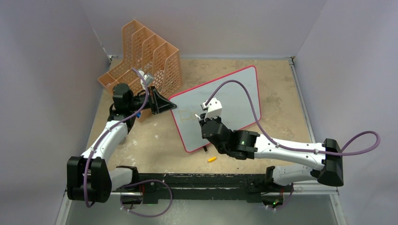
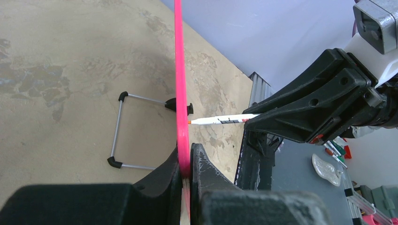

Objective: Write a sentence on the whiteboard

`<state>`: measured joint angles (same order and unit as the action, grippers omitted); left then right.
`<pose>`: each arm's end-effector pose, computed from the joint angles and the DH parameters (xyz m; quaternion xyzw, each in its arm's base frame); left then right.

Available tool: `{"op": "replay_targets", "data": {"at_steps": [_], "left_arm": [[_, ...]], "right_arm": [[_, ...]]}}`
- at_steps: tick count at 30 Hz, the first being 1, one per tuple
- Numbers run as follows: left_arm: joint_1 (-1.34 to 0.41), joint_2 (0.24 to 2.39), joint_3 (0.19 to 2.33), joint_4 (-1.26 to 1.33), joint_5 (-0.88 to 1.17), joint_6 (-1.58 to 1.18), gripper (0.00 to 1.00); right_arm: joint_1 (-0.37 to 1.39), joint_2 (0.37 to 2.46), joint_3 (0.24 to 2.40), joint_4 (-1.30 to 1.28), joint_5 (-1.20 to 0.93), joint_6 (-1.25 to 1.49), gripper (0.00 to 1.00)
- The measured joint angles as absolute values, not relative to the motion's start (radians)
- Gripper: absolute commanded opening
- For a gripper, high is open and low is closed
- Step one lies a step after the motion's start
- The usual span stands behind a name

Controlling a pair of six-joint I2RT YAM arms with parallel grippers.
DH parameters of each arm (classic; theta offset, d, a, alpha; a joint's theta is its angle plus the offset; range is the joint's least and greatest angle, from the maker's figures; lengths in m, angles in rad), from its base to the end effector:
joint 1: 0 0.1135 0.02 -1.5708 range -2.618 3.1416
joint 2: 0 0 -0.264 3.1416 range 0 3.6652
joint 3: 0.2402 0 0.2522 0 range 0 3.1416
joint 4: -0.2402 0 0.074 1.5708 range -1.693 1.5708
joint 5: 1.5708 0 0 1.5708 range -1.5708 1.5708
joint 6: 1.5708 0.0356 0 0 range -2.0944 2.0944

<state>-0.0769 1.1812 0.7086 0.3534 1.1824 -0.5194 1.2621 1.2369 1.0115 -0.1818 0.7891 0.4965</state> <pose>0.2487 -0.0522 0.2892 0.2246 0.6871 -0.5604 0.4043 0.1081 0.2559 0.3274 -0.0921 0.7944 0.1860 0.5709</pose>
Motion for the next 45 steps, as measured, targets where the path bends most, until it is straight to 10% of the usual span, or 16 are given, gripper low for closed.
{"op": "replay_targets", "data": {"at_steps": [45], "left_arm": [[-0.077, 1.181, 0.709, 0.353, 1.186, -0.519, 0.00]], "right_arm": [[1.262, 1.237, 1.011, -0.311, 0.763, 0.543, 0.00]]}}
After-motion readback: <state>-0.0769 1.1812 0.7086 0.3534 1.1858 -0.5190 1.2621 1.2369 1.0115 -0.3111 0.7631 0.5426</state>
